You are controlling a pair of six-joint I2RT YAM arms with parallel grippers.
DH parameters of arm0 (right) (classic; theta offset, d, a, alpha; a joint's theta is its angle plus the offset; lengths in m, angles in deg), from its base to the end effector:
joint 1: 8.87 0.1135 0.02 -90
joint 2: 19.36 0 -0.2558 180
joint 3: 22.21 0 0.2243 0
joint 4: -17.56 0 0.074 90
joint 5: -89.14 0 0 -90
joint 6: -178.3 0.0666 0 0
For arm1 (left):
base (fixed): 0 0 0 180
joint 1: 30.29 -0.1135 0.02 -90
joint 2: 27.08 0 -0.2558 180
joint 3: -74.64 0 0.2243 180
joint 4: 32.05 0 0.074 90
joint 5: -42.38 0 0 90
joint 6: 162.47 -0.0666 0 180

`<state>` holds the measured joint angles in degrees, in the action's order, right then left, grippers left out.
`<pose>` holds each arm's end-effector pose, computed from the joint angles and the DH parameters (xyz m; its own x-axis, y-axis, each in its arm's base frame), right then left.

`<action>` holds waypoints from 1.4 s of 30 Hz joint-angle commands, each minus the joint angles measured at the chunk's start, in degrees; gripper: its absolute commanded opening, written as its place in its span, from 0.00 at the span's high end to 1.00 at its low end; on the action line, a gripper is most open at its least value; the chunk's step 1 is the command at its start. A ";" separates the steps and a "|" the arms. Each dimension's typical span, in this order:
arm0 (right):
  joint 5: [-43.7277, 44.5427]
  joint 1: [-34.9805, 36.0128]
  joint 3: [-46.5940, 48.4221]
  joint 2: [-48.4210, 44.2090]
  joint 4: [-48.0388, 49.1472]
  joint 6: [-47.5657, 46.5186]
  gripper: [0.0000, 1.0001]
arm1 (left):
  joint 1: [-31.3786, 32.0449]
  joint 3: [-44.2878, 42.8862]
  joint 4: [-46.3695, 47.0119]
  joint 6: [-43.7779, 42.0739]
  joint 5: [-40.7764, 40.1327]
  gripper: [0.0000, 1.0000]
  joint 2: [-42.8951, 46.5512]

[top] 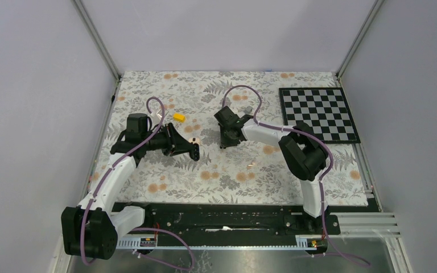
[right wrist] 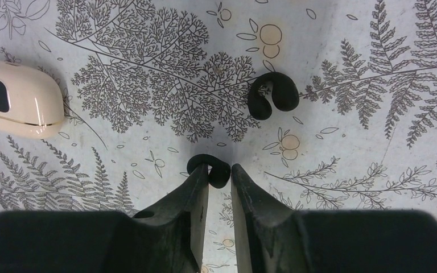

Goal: Insert the wireless bluetooth earbuds into the charging case
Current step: Pick up the earbud from the center of the board.

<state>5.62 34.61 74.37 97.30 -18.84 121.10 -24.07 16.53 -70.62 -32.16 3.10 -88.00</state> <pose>0.3120 0.2855 0.1482 -0.8544 -0.0684 -0.5152 -0.2090 0.9528 0.2201 0.2001 -0.0737 0.2493 -0.9190 -0.3118 -0.2412 0.0675 0.4783 -0.8756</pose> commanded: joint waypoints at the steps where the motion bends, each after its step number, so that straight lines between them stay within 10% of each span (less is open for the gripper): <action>1: -1.87 0.46 -2.03 -2.19 -0.37 -1.49 0.74 | -0.42 -0.13 1.51 -1.03 0.11 1.00 0.55; 17: 0.91 0.53 -5.44 -9.60 -0.15 -0.36 0.98 | -0.51 -0.63 1.78 -1.07 -0.03 1.00 -0.18; 36: 0.77 6.74 -40.15 -36.54 18.25 52.75 0.92 | -0.51 0.96 4.74 -0.78 -0.18 1.00 -0.08; 42: 3.52 9.94 -36.44 -31.74 15.86 53.61 0.67 | -0.51 1.59 4.17 -1.46 -0.47 1.00 0.54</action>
<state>5.12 43.51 34.76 63.05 -4.35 169.58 -24.26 17.58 -68.45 -32.24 3.05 -88.35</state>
